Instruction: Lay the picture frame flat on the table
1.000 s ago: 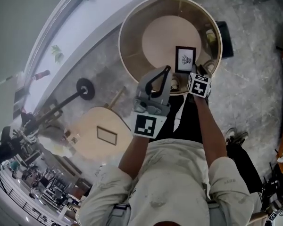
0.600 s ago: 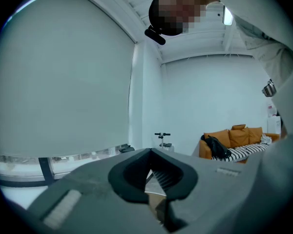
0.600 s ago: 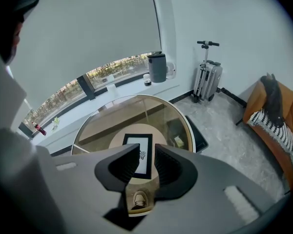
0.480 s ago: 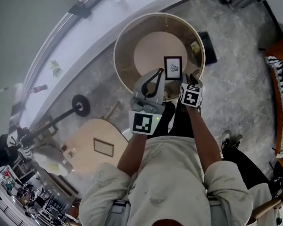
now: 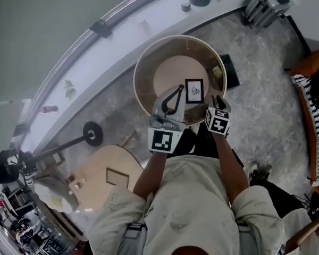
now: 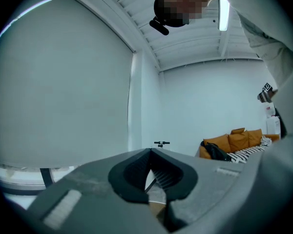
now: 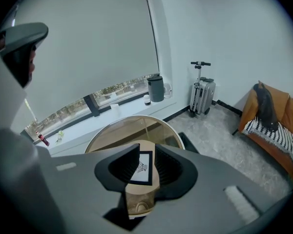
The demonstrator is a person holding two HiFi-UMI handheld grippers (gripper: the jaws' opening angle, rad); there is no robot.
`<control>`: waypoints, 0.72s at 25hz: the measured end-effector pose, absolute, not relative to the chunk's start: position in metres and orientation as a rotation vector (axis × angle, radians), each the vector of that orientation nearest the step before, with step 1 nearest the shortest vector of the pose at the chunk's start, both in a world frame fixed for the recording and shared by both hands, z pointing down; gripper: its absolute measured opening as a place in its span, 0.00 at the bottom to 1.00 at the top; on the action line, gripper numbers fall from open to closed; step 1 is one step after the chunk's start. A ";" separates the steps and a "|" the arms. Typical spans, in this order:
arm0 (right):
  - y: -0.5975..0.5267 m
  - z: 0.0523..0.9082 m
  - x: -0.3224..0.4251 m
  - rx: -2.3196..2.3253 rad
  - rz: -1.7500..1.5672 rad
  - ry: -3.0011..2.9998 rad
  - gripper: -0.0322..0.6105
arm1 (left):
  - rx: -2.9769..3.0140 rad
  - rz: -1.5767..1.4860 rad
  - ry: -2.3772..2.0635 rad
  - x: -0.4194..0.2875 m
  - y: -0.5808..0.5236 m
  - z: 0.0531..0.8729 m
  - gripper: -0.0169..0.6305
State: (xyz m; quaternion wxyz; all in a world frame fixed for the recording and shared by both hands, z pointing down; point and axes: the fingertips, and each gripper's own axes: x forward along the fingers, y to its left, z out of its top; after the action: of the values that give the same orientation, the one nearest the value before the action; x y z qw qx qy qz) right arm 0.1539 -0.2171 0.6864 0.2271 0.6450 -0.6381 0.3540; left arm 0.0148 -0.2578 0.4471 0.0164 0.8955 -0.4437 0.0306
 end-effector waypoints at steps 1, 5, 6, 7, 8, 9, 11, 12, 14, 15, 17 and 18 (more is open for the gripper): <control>-0.218 0.679 0.156 1.786 0.965 -1.769 0.21 | 2.794 0.094 -1.385 0.014 -0.257 0.443 0.03; -0.222 0.648 0.159 1.817 0.904 -1.820 0.21 | 2.812 0.036 -1.424 0.007 -0.257 0.425 0.03; -0.224 0.639 0.158 1.827 0.888 -1.835 0.21 | 2.814 0.020 -1.435 0.004 -0.257 0.420 0.03; -0.226 0.629 0.157 1.839 0.871 -1.848 0.21 | 2.814 0.008 -1.443 0.001 -0.257 0.416 0.03; -0.228 0.620 0.156 1.850 0.851 -1.862 0.21 | 2.812 -0.002 -1.449 -0.002 -0.256 0.413 0.03; -0.230 0.610 0.155 1.859 0.831 -1.877 0.21 | 2.811 -0.010 -1.454 -0.004 -0.256 0.410 0.03; -0.234 0.592 0.152 1.872 0.787 -1.912 0.21 | 2.816 -0.027 -1.465 -0.006 -0.256 0.403 0.03; -0.236 0.583 0.151 1.876 0.764 -1.930 0.21 | 2.821 -0.031 -1.469 -0.007 -0.256 0.401 0.03; -0.239 0.565 0.150 1.887 0.713 -1.967 0.21 | 2.832 -0.032 -1.475 -0.006 -0.256 0.395 0.03; -0.241 0.556 0.151 1.896 0.687 -1.982 0.21 | 2.841 -0.026 -1.473 -0.004 -0.256 0.393 0.03; -0.244 0.540 0.154 1.921 0.637 -1.996 0.21 | 2.856 -0.020 -1.458 -0.001 -0.257 0.390 0.03; -0.245 0.534 0.154 1.932 0.617 -2.000 0.21 | 2.856 -0.028 -1.453 -0.002 -0.257 0.389 0.03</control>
State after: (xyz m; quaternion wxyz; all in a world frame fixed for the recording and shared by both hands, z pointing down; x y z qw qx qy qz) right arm 0.1545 -0.2447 0.5338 0.1461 0.6711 -0.6945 0.2144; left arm -0.0017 -0.2570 0.3887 -0.0316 0.8908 -0.4532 -0.0086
